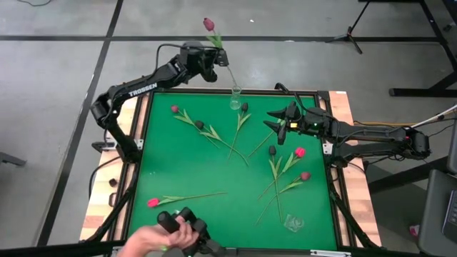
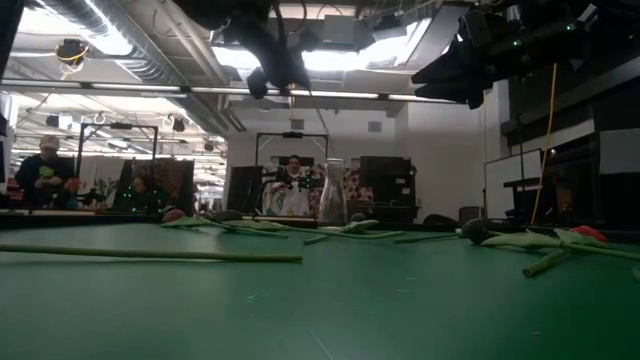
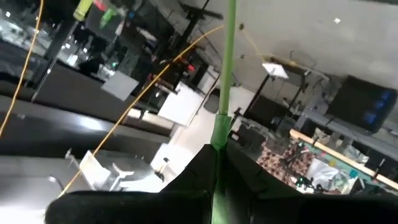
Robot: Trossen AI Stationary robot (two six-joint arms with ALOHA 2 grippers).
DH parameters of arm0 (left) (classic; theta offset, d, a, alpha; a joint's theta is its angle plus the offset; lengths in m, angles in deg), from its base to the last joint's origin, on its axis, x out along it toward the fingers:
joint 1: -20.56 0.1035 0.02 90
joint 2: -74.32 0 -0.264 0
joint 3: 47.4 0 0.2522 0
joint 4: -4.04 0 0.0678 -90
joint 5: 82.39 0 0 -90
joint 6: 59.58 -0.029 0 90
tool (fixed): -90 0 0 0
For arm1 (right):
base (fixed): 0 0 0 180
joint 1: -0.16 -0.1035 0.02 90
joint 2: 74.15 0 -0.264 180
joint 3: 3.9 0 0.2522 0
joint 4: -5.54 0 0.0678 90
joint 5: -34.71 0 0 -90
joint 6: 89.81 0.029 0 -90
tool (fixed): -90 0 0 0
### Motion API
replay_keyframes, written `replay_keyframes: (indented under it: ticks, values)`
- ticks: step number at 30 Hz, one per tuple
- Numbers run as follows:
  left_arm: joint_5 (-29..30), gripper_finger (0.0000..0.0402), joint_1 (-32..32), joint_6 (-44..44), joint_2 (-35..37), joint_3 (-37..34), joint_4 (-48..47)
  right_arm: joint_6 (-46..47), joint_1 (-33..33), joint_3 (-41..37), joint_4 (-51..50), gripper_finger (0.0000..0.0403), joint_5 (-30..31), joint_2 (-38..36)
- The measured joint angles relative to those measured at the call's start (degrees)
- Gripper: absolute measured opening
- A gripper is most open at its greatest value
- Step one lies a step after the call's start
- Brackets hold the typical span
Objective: Sort flowers into vase by color
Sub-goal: Put the middle dark red tulip into the top transparent vase
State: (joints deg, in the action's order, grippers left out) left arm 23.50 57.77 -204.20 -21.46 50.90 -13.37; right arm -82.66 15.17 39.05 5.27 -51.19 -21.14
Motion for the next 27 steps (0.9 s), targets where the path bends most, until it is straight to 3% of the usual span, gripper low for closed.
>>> replay_keyframes:
  ticks: [11,27]
  values:
    - [1.3,0.0014,-0.2,-0.1,-4.1,0.0,6.5,-0.1,0.0,0.0,0.0,0.0209,0.0,0.0]
    - [4.3,0.0014,-3.2,0.0,-4.1,0.0,4.5,-1.4,0.0,0.0,-0.1,0.0209,0.0,0.0]
